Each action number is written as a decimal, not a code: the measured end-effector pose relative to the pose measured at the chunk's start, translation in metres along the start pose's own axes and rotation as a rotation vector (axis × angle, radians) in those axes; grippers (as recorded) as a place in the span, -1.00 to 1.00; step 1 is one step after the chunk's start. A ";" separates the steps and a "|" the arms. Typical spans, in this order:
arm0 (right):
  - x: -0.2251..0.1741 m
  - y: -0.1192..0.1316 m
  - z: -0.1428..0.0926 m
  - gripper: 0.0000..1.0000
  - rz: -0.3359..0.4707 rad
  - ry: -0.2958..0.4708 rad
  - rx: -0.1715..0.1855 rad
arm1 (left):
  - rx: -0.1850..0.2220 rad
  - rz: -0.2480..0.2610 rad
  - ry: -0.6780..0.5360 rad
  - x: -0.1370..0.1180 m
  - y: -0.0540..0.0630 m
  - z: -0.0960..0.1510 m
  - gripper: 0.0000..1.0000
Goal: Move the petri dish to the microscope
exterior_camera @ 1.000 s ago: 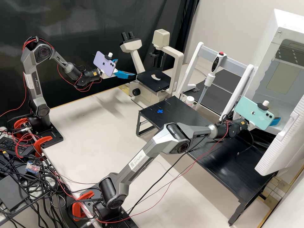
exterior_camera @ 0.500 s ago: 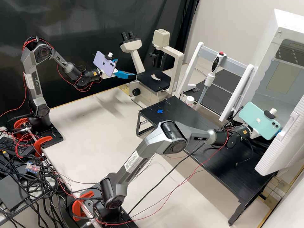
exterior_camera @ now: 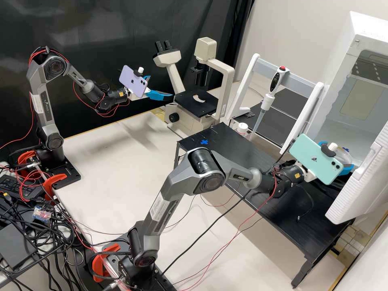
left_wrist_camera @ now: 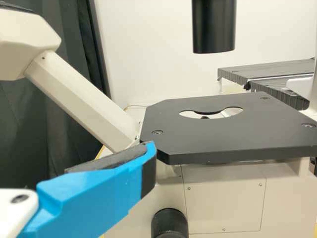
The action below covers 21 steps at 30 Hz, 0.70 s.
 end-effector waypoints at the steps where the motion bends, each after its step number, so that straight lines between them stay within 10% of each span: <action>1: -0.011 -0.002 0.000 -1.00 -0.004 0.000 0.002 | 0.000 0.000 0.000 0.000 0.000 0.000 1.00; 13: -0.097 -0.011 -0.020 -1.00 0.037 0.099 0.019 | 0.000 0.000 0.000 0.000 0.000 0.000 1.00; 21: -0.149 -0.049 -0.053 -1.00 -0.084 0.214 0.020 | 0.000 0.000 0.000 0.000 0.000 0.000 1.00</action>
